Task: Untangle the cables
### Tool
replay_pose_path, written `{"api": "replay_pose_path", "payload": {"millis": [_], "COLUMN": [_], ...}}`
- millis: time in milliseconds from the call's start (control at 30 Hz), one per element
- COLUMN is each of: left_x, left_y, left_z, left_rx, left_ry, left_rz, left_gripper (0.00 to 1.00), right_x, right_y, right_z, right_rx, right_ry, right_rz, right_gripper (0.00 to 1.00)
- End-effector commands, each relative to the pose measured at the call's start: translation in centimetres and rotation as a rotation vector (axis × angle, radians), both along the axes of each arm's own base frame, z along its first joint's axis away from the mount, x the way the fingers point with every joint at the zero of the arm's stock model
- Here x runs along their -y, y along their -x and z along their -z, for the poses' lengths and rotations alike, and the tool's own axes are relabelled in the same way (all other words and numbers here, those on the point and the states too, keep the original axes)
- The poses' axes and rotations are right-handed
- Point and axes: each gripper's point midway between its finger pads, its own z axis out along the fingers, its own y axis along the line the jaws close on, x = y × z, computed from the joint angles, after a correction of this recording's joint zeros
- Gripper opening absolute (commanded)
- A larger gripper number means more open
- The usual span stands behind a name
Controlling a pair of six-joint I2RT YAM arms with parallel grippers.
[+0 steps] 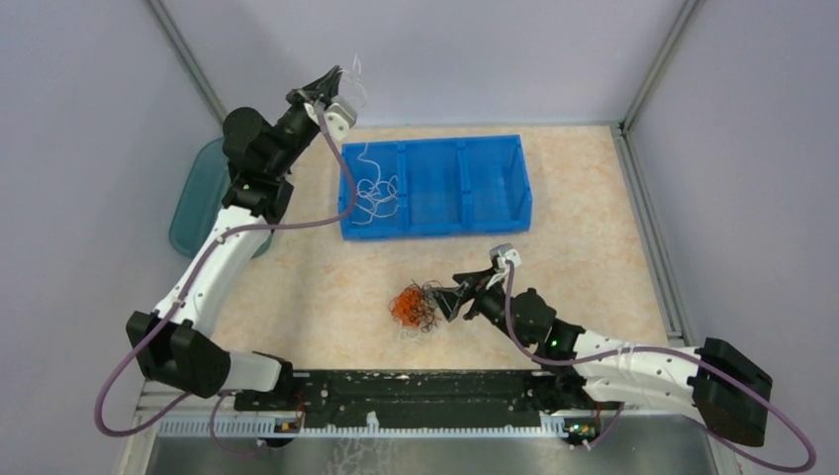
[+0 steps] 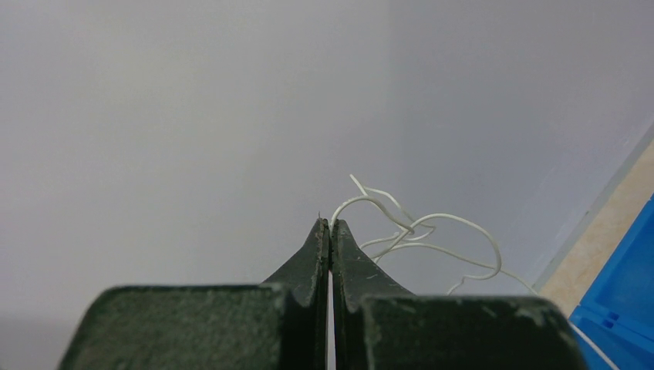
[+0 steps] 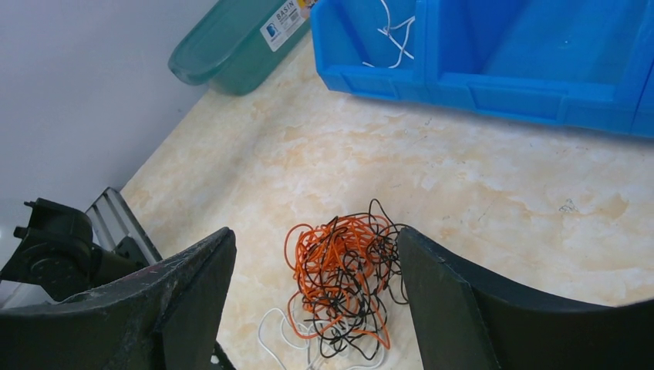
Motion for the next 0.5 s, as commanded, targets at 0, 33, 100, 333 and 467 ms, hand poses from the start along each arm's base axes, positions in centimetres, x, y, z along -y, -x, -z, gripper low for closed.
{"api": "replay_pose_path", "payload": {"millis": [0, 33, 100, 333, 467], "left_x": [0.1, 0.1, 0.3, 1.6, 2.4], "left_y": [-0.7, -0.8, -1.2, -1.9, -1.6], "left_z": [-0.9, -0.9, -0.2, 7.0, 11.7], "left_rx": [0.043, 0.043, 0.030, -0.243, -0.475], "left_ry": [-0.007, -0.010, -0.026, -0.128, -0.185], "left_rz": [-0.029, -0.034, -0.051, -0.026, 0.026], "left_gripper": [0.00, 0.00, 0.00, 0.01, 0.04], "right_x": [0.3, 0.3, 0.3, 0.3, 0.4], "right_y": [-0.1, -0.1, -0.1, 0.0, 0.0], "right_z": [-1.1, -1.0, -0.8, -0.5, -0.1], "right_rx": [0.012, 0.011, 0.007, -0.014, -0.032], "right_ry": [-0.042, -0.041, -0.042, -0.032, 0.000], "right_rz": [0.021, 0.022, 0.022, 0.020, 0.026], "right_gripper": [0.77, 0.77, 0.77, 0.78, 0.78]}}
